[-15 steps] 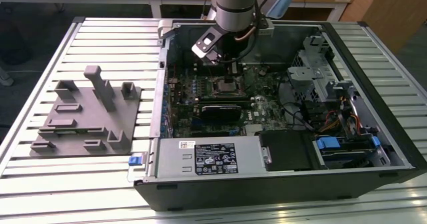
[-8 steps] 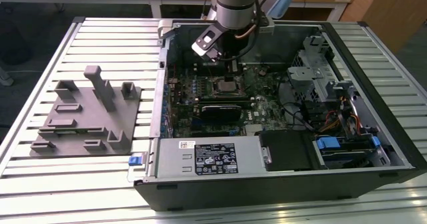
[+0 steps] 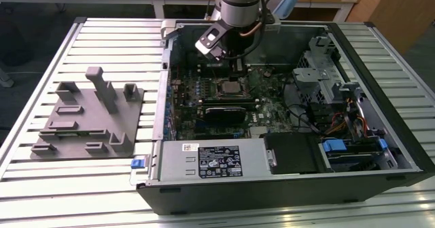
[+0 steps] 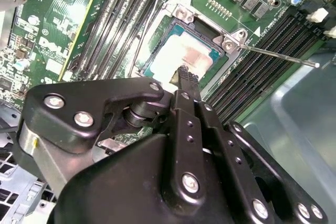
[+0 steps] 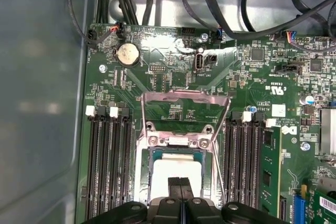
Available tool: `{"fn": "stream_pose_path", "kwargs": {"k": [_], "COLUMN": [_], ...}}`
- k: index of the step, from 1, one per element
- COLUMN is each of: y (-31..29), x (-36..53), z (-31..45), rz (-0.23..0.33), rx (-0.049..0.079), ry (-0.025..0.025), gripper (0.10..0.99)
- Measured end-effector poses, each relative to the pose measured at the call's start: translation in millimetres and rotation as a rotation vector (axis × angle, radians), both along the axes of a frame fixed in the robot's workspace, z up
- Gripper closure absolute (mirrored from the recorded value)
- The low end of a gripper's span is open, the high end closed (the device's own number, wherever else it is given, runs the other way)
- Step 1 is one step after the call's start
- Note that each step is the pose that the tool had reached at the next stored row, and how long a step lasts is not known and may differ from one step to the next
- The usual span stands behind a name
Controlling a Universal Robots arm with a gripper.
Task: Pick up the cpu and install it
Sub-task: 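Close the cpu cover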
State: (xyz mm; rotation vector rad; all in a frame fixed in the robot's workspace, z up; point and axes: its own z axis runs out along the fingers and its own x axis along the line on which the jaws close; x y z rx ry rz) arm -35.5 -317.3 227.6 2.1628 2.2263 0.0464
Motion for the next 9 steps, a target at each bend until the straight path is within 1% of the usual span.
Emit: {"fn": "stream_pose_path", "kwargs": {"k": [9], "y": [0.0], "x": [0.0], "z": [7.4], "rz": [0.0], "rx": [0.0], "ry": [0.0001], "gripper": [0.98]}}
